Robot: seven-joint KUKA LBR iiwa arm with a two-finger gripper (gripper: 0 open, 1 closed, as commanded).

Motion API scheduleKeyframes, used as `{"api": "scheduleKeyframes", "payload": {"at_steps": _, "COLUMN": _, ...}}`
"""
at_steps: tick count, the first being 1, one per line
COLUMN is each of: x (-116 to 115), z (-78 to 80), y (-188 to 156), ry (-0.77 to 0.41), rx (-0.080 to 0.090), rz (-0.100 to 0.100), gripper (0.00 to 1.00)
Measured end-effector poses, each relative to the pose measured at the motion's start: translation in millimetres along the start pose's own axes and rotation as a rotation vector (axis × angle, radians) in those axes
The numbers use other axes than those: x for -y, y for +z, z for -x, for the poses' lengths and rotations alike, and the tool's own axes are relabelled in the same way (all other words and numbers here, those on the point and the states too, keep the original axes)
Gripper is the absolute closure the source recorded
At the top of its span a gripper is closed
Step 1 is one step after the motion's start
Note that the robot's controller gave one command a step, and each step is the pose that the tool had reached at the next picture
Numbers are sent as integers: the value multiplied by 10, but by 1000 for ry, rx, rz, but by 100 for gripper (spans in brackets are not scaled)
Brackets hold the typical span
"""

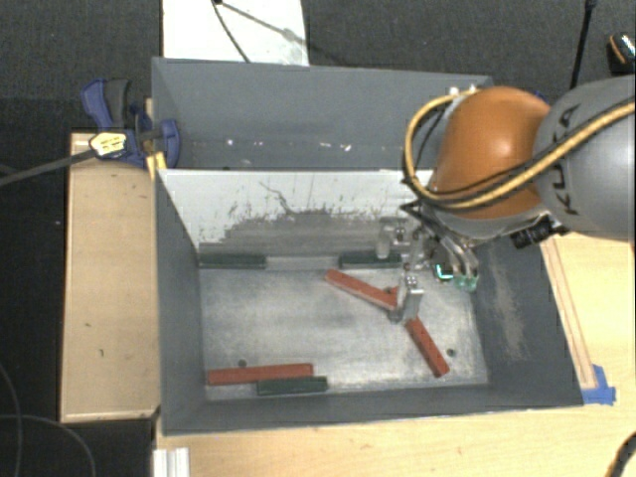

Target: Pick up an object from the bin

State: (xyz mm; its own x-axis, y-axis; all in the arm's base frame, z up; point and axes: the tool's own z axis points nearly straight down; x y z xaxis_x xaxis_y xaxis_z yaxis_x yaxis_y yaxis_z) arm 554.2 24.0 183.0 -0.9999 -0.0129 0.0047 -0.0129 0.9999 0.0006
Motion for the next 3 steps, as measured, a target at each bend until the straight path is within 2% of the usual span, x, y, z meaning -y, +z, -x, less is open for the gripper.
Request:
{"api": "scheduleKeyframes", "payload": {"at_steps": 1, "x": 331, "z": 340, "y": 1147, "ry": 248, "rx": 2, "rz": 0, "gripper": 0}}
{"api": "scheduleKeyframes", "payload": {"at_steps": 2, "x": 327, "z": 360, "y": 1109, "ry": 247, "rx": 9, "rz": 1, "gripper": 100}}
{"api": "scheduleKeyframes", "payload": {"at_steps": 3, "x": 516, "z": 326, "y": -460, "ry": 321, "rx": 16, "rz": 1, "gripper": 100}}
